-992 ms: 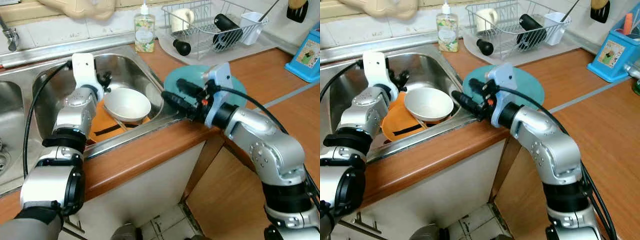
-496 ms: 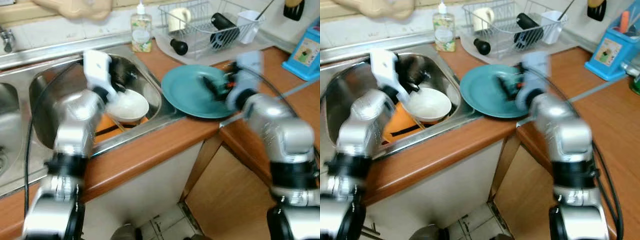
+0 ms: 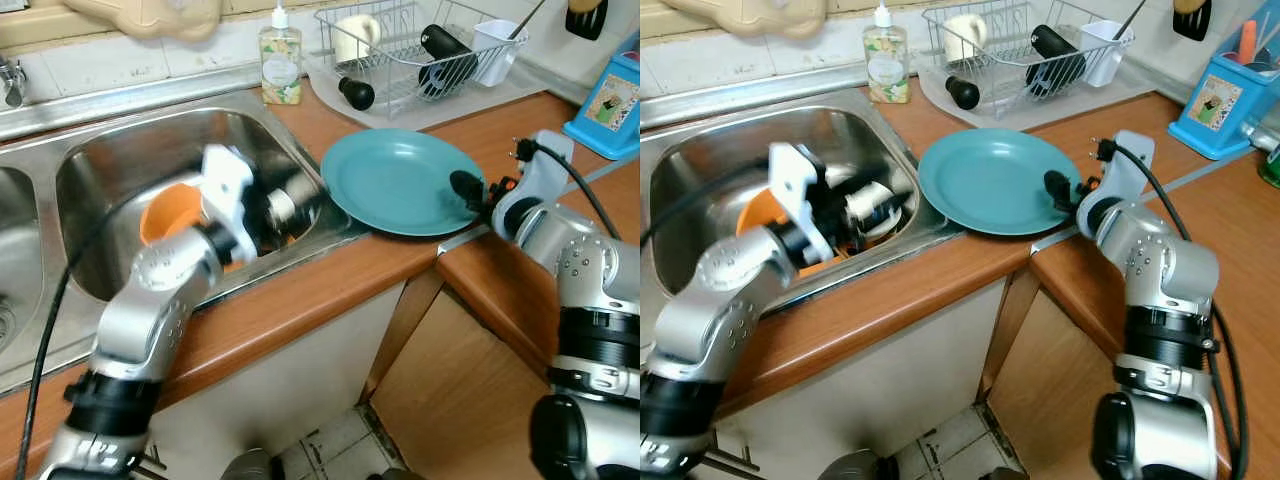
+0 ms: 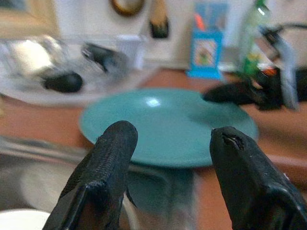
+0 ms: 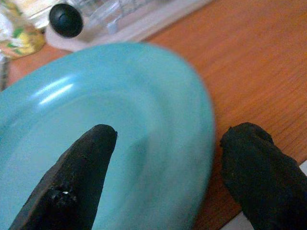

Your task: Kitchen organization

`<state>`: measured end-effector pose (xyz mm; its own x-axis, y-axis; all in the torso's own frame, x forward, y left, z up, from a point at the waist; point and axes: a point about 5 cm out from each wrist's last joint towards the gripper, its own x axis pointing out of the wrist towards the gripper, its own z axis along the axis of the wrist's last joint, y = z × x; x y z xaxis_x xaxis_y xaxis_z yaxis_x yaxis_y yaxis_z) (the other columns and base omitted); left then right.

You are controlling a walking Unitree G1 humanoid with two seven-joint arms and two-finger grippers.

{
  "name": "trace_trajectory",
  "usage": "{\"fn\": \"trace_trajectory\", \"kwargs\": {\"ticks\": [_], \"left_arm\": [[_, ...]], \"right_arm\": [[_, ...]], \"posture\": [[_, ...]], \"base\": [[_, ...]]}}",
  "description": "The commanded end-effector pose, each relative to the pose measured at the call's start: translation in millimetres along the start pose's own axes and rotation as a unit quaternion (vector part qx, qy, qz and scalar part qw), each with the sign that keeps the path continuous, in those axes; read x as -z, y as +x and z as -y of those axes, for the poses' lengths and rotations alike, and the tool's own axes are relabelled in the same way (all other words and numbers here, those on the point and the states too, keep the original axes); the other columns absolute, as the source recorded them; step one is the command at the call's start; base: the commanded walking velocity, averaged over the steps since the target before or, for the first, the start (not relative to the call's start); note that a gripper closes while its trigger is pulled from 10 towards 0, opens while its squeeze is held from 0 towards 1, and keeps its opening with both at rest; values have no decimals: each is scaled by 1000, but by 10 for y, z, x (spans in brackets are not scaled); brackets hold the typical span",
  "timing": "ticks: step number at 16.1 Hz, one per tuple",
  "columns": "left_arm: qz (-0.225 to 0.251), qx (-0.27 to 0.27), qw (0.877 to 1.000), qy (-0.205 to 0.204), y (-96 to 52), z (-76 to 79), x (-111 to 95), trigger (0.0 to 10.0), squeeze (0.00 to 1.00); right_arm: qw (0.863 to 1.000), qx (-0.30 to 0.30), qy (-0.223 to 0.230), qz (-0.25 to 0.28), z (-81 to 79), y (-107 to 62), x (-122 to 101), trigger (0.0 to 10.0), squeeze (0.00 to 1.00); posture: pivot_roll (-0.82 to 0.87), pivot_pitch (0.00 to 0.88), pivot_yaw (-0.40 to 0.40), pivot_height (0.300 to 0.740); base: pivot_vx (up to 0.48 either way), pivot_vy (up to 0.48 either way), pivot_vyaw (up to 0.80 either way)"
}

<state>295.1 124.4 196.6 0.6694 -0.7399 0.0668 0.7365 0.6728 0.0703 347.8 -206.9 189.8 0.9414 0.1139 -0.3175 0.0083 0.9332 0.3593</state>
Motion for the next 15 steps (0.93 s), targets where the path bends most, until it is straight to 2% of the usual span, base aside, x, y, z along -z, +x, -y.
{"fn": "trace_trajectory", "kwargs": {"ticks": [1, 3, 7, 8, 11, 15], "left_arm": [[-11, 30, 999, 8, -12, 65, -14, 10000, 0], [-16, 52, 999, 1, -38, 126, -15, 10000, 0], [-24, 51, 998, -6, -73, 144, -22, 10000, 0], [-24, 47, 999, -8, -78, 138, -26, 10000, 0], [-25, 41, 999, -10, -78, 122, -29, 10000, 0], [-27, 36, 999, -11, -74, 107, -27, 10000, 0]], "right_arm": [[1000, -4, 24, -12, -1, -2, 23, 0, 0], [998, -20, 53, -29, -34, -1, 82, 0, 0], [995, -33, 89, -40, -57, -5, 106, 0, 0], [992, -41, 112, -40, -71, -6, 110, 0, 0], [989, -49, 139, -33, -77, -8, 82, 0, 0], [987, -53, 152, -27, -91, -13, 54, 0, 0]], "posture": [[-76, 38, 14, 740], [-76, 39, 14, 740], [-73, 40, 15, 740], [-71, 41, 15, 740], [-69, 41, 17, 740], [-67, 34, 20, 740]], "base": [[0, 0, 0], [0, 0, 0], [0, 0, 0], [0, 0, 0], [0, 0, 0], [0, 0, 0]]}}
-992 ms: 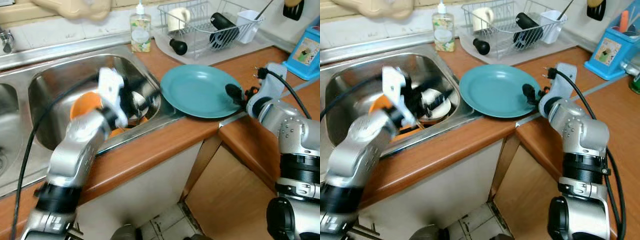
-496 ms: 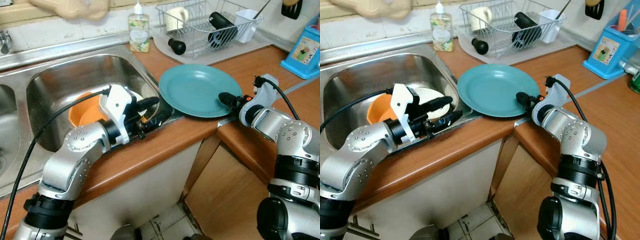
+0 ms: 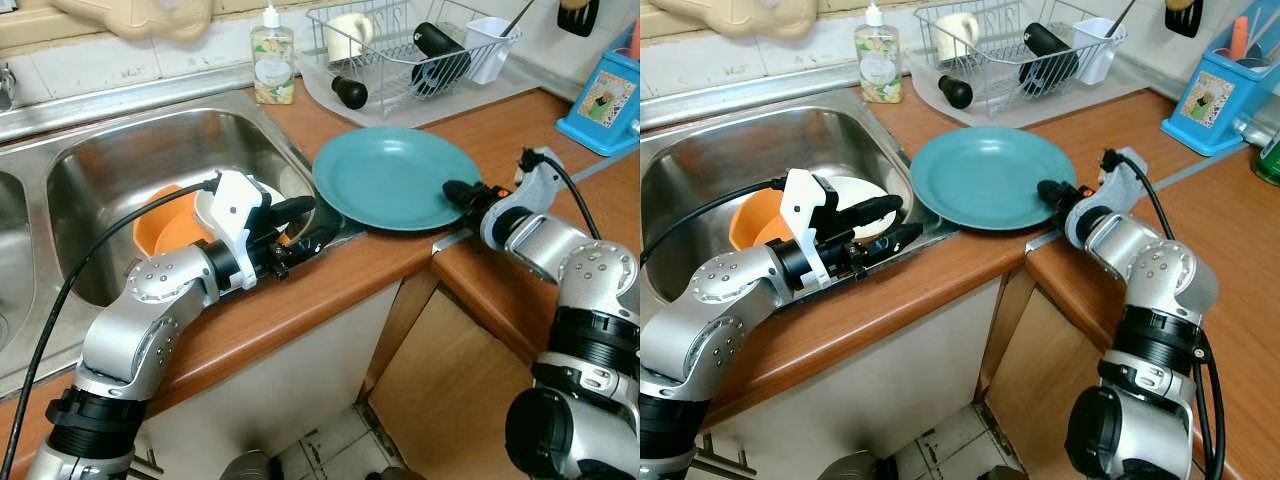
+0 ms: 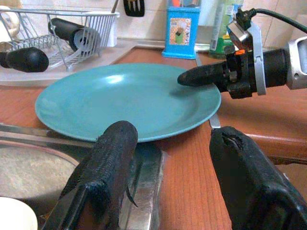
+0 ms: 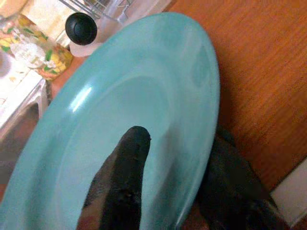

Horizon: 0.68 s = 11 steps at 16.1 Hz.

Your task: Kitchen organization

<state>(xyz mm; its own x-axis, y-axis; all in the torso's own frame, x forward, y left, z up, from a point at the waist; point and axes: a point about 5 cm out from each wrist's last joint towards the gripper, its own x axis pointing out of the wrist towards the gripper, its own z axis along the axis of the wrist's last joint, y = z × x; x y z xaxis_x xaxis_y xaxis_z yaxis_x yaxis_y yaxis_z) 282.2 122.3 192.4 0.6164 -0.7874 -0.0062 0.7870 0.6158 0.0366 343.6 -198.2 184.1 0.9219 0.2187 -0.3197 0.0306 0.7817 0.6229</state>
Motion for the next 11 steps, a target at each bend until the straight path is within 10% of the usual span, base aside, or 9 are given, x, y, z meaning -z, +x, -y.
{"fn": "trace_trajectory", "kwargs": {"ticks": [1, 11], "left_arm": [[6, -4, 1000, 8, -1, -10, -55, 10000, 0], [29, -128, 990, -44, 21, -301, -89, 10000, 0]], "right_arm": [[1000, -10, 7, 2, -48, 1, -33, 0, 0], [984, -143, 11, 103, -438, -111, -352, 0, 0]], "posture": [[-67, 33, 20, 740], [-63, 11, 21, 740]], "base": [[0, 0, 0], [0, 0, 0]]}}
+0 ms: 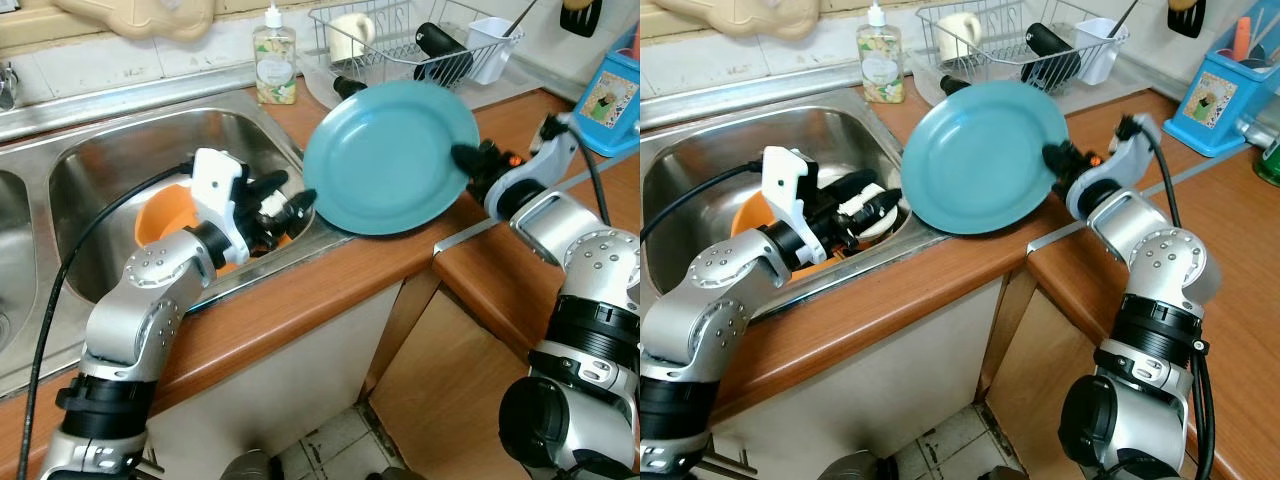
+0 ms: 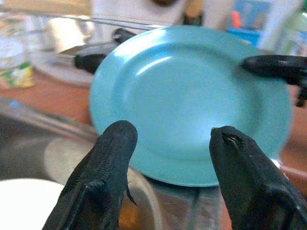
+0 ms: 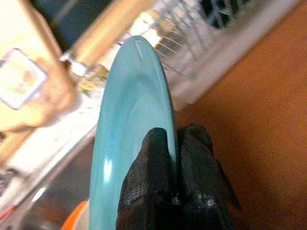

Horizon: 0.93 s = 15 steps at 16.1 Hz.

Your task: Kitchen organization

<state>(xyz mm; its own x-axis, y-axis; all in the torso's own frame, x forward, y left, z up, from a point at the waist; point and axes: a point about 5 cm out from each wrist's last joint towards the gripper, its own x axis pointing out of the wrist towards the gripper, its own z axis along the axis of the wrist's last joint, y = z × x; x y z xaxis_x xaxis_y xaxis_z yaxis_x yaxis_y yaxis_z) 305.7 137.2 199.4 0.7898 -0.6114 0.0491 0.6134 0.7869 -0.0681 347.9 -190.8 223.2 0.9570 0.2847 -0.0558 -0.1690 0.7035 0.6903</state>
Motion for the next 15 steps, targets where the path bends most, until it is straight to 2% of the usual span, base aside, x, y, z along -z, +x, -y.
{"fn": "trace_trajectory", "kwargs": {"ticks": [1, 4, 5, 8, 10, 11, 12, 14, 15], "left_arm": [[8, -23, 1000, -19, 13, -68, -43, 10000, 1000], [18, -83, 996, -41, 45, -201, -30, 10000, 1000], [20, -92, 994, -56, 59, -222, -12, 10000, 0], [20, -97, 991, -87, 105, -238, 28, 10000, 0], [50, -57, 988, -133, 133, -154, -24, 10000, 0], [77, -20, 981, -175, 134, -83, -85, 10000, 0], [94, 5, 975, -202, 126, -39, -121, 7098, 0], [119, 51, 960, -250, 107, 45, -162, 2745, 0], [119, 57, 958, -254, 104, 59, -157, 1882, 0]], "right_arm": [[998, -57, -7, 31, -211, -3, -124, 0, 0], [991, -125, -7, 46, -389, -53, -161, 0, 0], [988, -145, -8, 47, -436, -74, -162, 0, 0], [982, -183, -1, 46, -517, -110, -150, 0, 0], [982, -183, 6, 43, -520, -107, -125, 0, 0], [982, -186, 7, 42, -527, -108, -108, 0, 0], [981, -188, 7, 41, -533, -108, -97, 0, 0], [980, -194, 11, 39, -546, -109, -82, 0, 0], [980, -196, 12, 38, -553, -109, -77, 0, 0]], "posture": [[-61, 6, 21, 740], [-61, 8, 21, 740], [-62, 12, 21, 740], [-62, 18, 21, 740], [-62, 18, 21, 740], [-59, 20, 22, 740], [-60, 20, 23, 740], [-58, 22, 23, 740], [-58, 23, 24, 740]], "base": [[0, 0, 0], [0, 0, 0], [0, 0, 0], [0, 0, 0], [0, 0, 0], [0, 0, 0], [0, 0, 0], [0, 0, 0], [0, 0, 0]]}}
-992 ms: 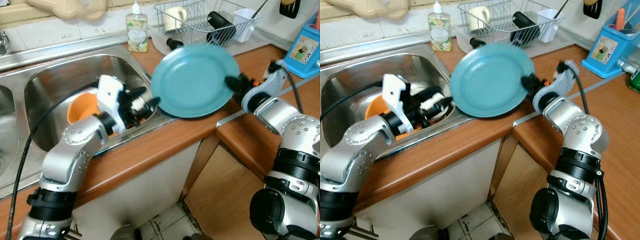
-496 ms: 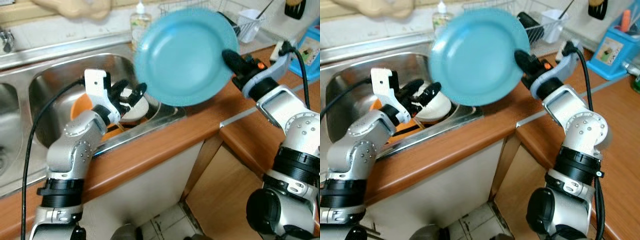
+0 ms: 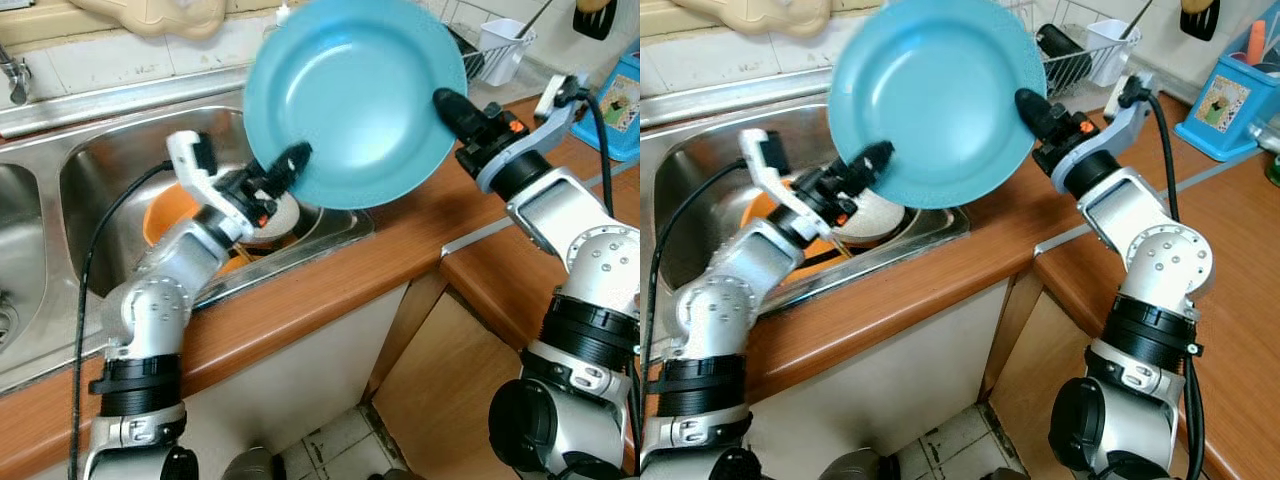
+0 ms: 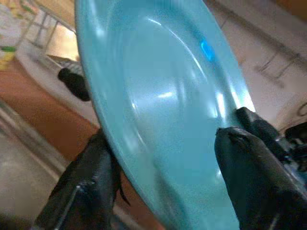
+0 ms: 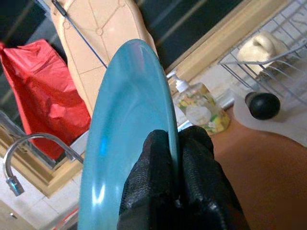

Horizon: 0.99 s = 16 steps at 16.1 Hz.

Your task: Kitchen organization

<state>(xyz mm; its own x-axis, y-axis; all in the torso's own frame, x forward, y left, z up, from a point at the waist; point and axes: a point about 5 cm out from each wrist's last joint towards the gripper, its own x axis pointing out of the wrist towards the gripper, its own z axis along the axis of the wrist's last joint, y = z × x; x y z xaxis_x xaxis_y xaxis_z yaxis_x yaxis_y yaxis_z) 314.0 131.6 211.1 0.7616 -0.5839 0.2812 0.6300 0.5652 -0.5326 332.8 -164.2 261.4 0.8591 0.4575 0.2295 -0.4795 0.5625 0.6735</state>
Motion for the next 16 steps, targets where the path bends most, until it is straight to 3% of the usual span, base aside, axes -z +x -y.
{"fn": "trace_trajectory", "kwargs": {"ticks": [1, 5, 8, 11, 12, 13, 14, 16], "left_arm": [[-1, 20, 1000, -1, 4, 65, 8, 0, 0], [37, 46, 996, -62, -5, 118, -53, 0, 0], [24, -2, 998, -59, -8, -7, 11, 0, 0], [40, -17, 996, -81, -7, -54, -16, 0, 0], [41, -17, 996, -82, -9, -58, -23, 0, 0], [41, -17, 996, -82, -10, -58, -24, 0, 0], [44, -18, 995, -83, -12, -58, -30, 0, 0], [53, -24, 995, -84, -21, -65, -59, 0, 0]], "right_arm": [[1000, -26, 3, 2, -83, 10, -1, 0, 0], [1000, -26, 8, 1, -82, 9, 14, 0, 0], [998, -46, 37, 10, -128, 1, 10, 0, 0], [998, -54, 31, -2, -154, -14, 46, 0, 0], [998, -52, 27, -5, -150, -16, 55, 1294, 0], [998, -51, 26, -6, -149, -16, 55, 1294, 0], [999, -45, 23, -7, -140, -15, 59, 10000, 0], [1000, -25, 9, -10, -100, -8, 67, 10000, 0]], "posture": [[-58, 23, 24, 740], [-56, 23, 24, 740], [-56, 23, 29, 740], [-57, 23, 30, 740], [-56, 24, 29, 740], [-56, 24, 29, 740], [-56, 24, 29, 740], [-55, 24, 28, 740]], "base": [[0, 0, 0], [0, 0, 0], [0, 0, 0], [0, 0, 0], [0, 0, 0], [0, 0, 0], [0, 0, 0], [0, 0, 0]]}}
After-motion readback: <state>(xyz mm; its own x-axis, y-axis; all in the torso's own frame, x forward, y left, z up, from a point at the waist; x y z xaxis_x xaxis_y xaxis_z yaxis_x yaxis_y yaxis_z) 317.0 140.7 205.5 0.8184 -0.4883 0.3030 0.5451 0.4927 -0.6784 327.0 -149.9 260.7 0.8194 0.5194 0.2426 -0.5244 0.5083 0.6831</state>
